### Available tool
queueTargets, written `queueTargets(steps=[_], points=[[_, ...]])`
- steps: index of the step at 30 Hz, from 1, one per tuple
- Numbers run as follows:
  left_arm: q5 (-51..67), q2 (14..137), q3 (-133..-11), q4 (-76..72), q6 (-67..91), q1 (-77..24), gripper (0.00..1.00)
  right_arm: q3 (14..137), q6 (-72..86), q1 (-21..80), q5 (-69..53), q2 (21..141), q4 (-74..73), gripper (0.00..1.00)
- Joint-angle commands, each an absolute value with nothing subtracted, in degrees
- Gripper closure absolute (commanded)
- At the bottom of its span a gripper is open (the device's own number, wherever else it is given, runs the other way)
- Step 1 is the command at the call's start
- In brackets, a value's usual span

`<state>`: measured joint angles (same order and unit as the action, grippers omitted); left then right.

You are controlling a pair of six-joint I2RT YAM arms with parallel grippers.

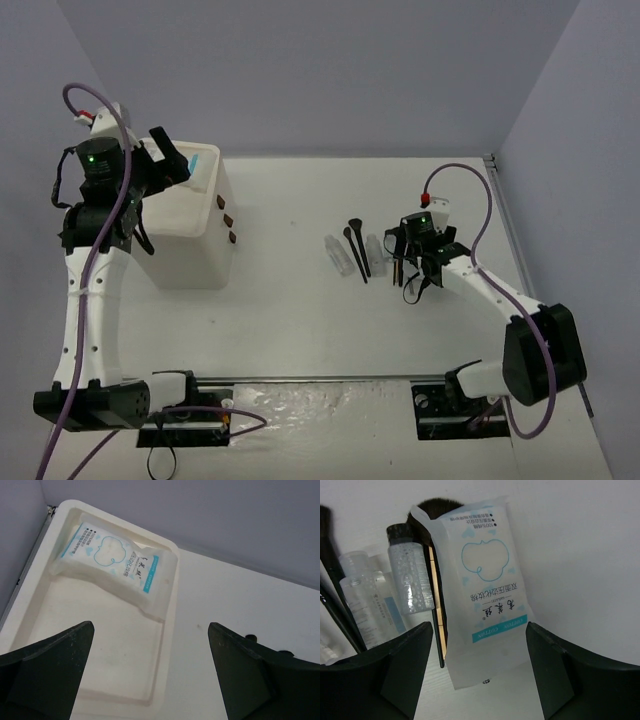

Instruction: Organize the makeup

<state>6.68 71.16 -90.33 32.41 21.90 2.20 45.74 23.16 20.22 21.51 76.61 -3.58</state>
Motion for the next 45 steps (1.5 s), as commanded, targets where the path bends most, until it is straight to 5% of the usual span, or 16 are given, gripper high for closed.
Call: queueTargets(steps=[1,11,16,23,31,45], points=[[11.6,63.9,-85.2,33.4,21.1,1.5,0.03,46.9,26.4,19.3,21.0,81.5,1.9,0.31],[17.7,53.9,-75.7,36.5,21.5,0.6,0.03,48.6,25.5,18.7,24.7,90.0,4.4,0.63],[19.4,53.6,-75.3,37.3,22.0,0.6,0.03,48.5,22.6,19.9,28.8,88.0,4.1,0.99],[25.1,54.9,-76.8,34.9,26.2,-2.2,0.03,53.2,9.6,34.2,34.5,76.6,3.2,1.0],[25.4,57.3,-77.4,27.9,35.8,-10.9,0.03,56.6,-5.9,50.4,22.1,68.4,10.7,1.0],[18.2,65.8,-80.9,24.5,39.8,-27.9,0.08,59.0,-12.9,59.0,9.7,70.9,18.9,0.98]])
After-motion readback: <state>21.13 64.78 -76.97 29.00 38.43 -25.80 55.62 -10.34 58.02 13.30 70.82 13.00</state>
